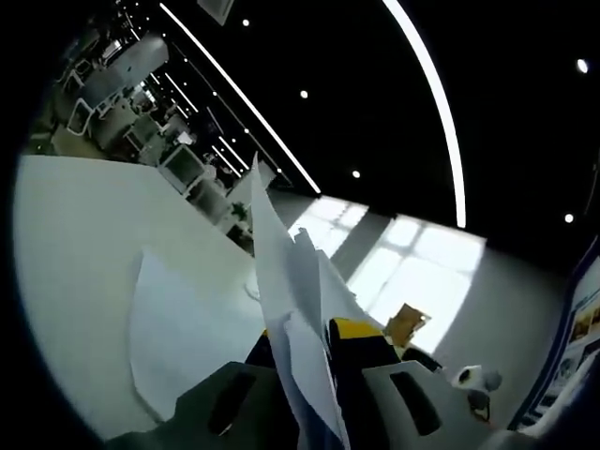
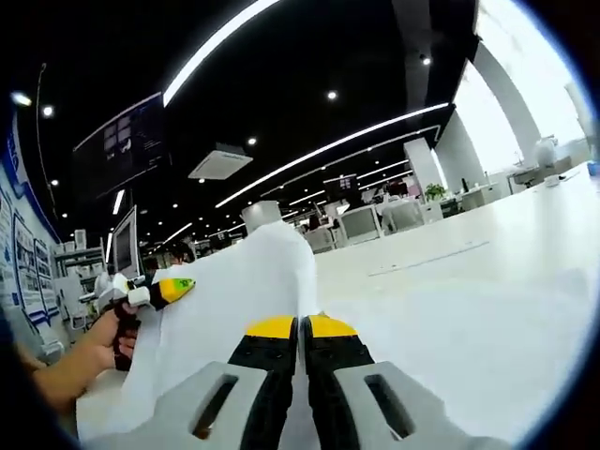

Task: Organize the stack of printing papers by aligning and flattening the scattered papers on the table

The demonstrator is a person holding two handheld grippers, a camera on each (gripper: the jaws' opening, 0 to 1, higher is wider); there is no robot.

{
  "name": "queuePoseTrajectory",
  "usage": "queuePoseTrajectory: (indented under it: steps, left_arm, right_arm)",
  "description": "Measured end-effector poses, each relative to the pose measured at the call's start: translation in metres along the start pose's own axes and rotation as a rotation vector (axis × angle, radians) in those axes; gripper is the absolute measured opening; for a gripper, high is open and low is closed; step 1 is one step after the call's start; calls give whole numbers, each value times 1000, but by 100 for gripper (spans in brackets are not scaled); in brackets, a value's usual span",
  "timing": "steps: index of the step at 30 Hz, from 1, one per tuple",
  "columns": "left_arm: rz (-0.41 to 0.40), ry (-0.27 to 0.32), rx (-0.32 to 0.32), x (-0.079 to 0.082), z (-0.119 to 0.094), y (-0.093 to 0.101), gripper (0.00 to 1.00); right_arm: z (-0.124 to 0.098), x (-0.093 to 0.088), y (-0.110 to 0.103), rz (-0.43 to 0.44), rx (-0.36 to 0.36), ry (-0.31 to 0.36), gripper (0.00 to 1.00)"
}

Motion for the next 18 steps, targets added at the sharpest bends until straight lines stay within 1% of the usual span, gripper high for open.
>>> queuePoseTrajectory:
  steps: [8, 12, 18]
  left_arm:
    - [2, -5, 5, -2, 0, 0, 11]
    - [3, -20, 18, -3, 1, -2, 13]
    - [-23, -35, 28, -6, 1, -4, 14]
  right_arm:
    - [1, -4, -3, 19, 1, -5, 0]
    - [0, -5, -4, 25, 2, -8, 0]
    - [0, -4, -5, 28, 6, -5, 0]
Point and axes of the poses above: the point that each gripper's makers call its tool centre point, and the gripper's own axes: z roughly forward along the fingers, y roughly to its right, x roughly out of its top, the point moved 7 cm from there along -z, roughly backward along the fingers, and after that the axes turned 4 degrees about -z, right-handed, at the moved point
